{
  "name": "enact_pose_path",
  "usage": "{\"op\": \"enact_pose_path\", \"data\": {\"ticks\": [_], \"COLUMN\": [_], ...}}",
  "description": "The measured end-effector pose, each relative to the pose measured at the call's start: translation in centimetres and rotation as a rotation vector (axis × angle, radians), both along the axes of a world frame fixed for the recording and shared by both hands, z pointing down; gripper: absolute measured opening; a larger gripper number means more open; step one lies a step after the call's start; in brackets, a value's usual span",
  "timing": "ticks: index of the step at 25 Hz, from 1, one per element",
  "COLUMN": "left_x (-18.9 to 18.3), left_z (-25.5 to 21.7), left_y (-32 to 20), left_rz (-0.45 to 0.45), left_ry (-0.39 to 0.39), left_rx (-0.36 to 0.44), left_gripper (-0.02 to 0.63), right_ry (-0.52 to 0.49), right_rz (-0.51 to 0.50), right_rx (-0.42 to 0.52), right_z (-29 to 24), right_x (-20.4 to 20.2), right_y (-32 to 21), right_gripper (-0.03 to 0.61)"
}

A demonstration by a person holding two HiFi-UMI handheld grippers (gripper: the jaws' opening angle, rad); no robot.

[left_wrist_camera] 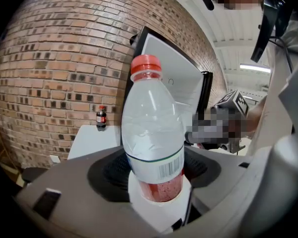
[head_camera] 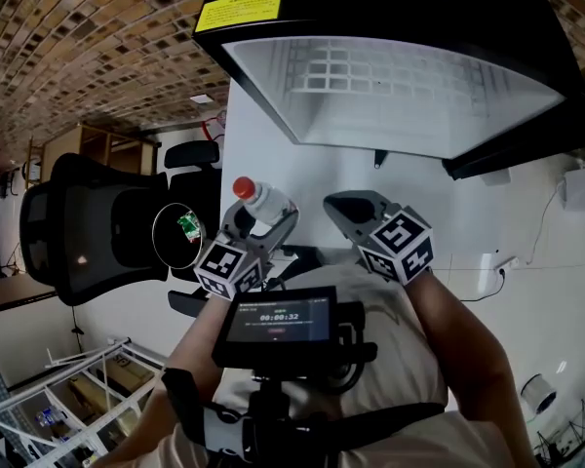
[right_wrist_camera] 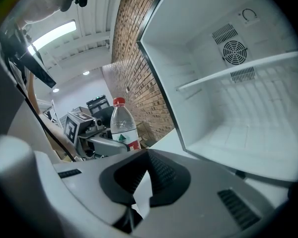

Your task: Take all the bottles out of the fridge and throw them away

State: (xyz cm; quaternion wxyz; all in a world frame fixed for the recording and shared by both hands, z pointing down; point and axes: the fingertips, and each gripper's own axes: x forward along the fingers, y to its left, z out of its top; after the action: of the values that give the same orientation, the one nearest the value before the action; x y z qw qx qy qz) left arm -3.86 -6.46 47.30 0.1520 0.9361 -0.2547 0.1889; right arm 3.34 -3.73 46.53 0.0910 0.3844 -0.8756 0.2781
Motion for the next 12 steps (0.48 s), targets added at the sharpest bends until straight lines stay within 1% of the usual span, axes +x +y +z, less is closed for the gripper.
{"op": "enact_pose_path", "data": {"ticks": [3, 5, 8, 12], "left_x": [-2.8, -5.7, -11.8, -21.0], "left_z": [0.8, 1.9, 4.2, 7.1], "left_y": [-0.1, -0.1, -0.3, -0.1], "left_rz": [-0.058, -0.112, -0.236, -0.4], "left_ry": [-0.009, -0.025, -0.055, -0.111], "left_rx": [-0.037, -0.06, -0.092, -0.155], "left_gripper": [0.311, 0.311, 0.311, 0.311], "right_ry": [-0.002, -0.001, 0.004, 0.012], "right_rz": [-0.029, -0.053, -0.083, -0.118], "right_rx": [-0.008, -0.014, -0.026, -0.041], "right_z": [0.2, 0.5, 1.0, 1.3], "right_x": [-1.7, -2.9, -4.8, -8.6], "right_y": [-0.1, -0.2, -0.5, -1.3], "right_gripper": [0.005, 0.004, 0.005, 0.005]}}
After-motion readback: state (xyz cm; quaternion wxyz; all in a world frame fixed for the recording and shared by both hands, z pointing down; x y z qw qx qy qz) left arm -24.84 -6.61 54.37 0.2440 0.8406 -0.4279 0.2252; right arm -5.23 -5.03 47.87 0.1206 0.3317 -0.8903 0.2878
